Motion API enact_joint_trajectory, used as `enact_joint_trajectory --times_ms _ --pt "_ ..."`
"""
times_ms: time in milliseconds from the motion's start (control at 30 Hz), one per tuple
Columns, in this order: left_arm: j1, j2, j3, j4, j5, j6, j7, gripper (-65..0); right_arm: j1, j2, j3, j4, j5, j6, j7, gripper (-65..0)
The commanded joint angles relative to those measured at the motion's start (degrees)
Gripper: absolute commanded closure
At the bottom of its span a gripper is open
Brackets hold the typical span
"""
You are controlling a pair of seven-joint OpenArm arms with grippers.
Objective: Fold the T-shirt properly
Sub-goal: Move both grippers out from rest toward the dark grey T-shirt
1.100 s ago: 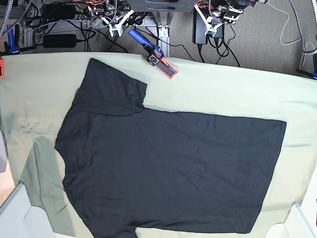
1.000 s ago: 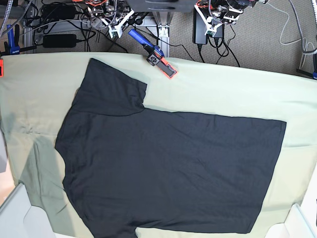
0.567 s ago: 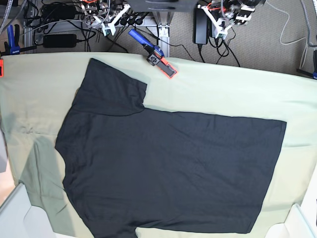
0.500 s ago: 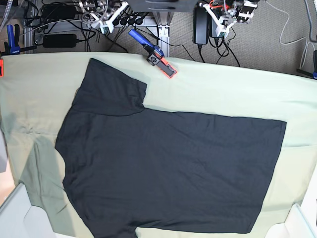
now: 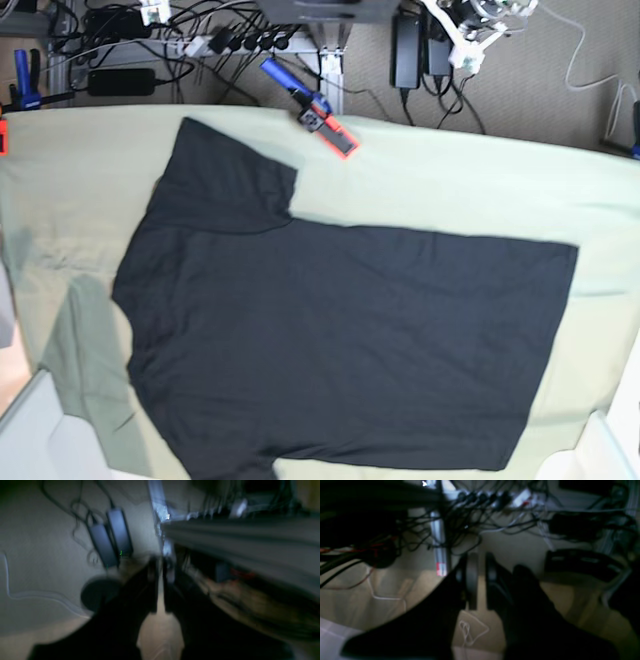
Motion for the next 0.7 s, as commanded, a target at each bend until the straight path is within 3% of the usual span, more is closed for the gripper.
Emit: enact_joint_trajectory --times_ms 0,100,233,400,533,667 --pt "1.5 -0.7 -0.8 3.5 -1.1 -1.1 -0.3 -6.7 -2.7 1.2 0.2 3.4 0.8 2.2 0.5 -5.5" --pt "5.0 -2.3 -2.5 12.2 -3.8 -2.2 1.5 -7.3 -7.5 3.2 0.3 12.2 2.2 2.1 -1.7 -5.5" --pt "9.8 -4.2 -6.5 22.9 -9.8 -6.6 4.4 -15.7 -12.3 5.3 2.5 22.8 5.7 2.1 -4.7 -5.5" --pt "13.7 -4.3 -14.8 34.1 -19.4 -9.7 11.7 -21.3 -15.3 5.7 9.7 34.7 15.5 2.1 -10.8 -5.5" --pt "15.6 -5.1 -21.0 41.0 -21.3 -9.6 15.0 -21.6 -15.1 5.7 16.0 43.1 25.9 2.2 -18.6 -6.3" --pt "16.7 -7.5 -25.0 44.1 -21.2 -9.6 15.0 -21.6 -13.5 5.7 20.1 50.3 30.5 2.1 -20.4 -21.8"
